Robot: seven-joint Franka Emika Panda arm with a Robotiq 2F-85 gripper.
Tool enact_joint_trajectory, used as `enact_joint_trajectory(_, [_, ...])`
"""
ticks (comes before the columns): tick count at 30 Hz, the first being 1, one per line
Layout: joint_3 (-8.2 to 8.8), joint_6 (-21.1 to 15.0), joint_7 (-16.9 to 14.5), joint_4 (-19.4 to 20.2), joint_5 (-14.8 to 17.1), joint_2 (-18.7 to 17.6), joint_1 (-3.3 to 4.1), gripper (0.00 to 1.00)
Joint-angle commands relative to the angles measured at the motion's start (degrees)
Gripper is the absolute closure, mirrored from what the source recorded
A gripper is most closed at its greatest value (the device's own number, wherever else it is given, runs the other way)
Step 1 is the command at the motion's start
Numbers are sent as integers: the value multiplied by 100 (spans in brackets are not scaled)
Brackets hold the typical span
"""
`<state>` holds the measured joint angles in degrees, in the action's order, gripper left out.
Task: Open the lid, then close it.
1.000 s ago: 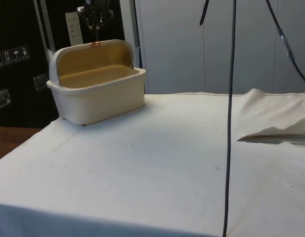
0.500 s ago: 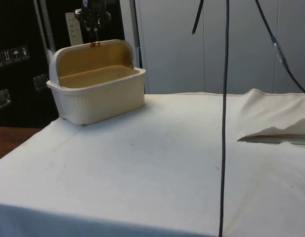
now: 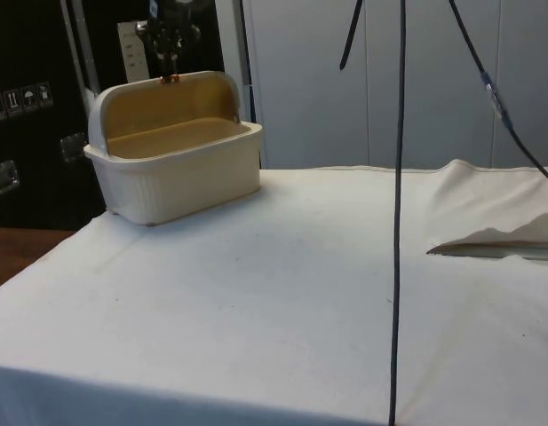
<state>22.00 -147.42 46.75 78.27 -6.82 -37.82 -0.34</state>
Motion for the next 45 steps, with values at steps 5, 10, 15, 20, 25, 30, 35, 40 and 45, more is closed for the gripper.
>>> enact_joint_trajectory(5, [46,80,149,-57,-17,-103,29,100])
enact_joint_trajectory(10, [57,97,269,-69,-23,-189,29,100])
enact_joint_trajectory(15, [57,126,338,-69,-29,-212,34,100])
enact_joint_trajectory(20, [52,183,395,-63,-17,-183,34,100])
enact_joint_trajectory(25, [17,304,407,-97,11,-149,11,100])
enact_joint_trajectory(30, [23,372,395,-166,0,-155,17,100])
enact_joint_trajectory(35, [-29,636,390,-178,103,-80,23,100])
enact_joint_trajectory(40, [-40,796,378,-229,189,-63,29,100])
enact_joint_trajectory(45, [-40,991,384,-298,275,-63,46,100])
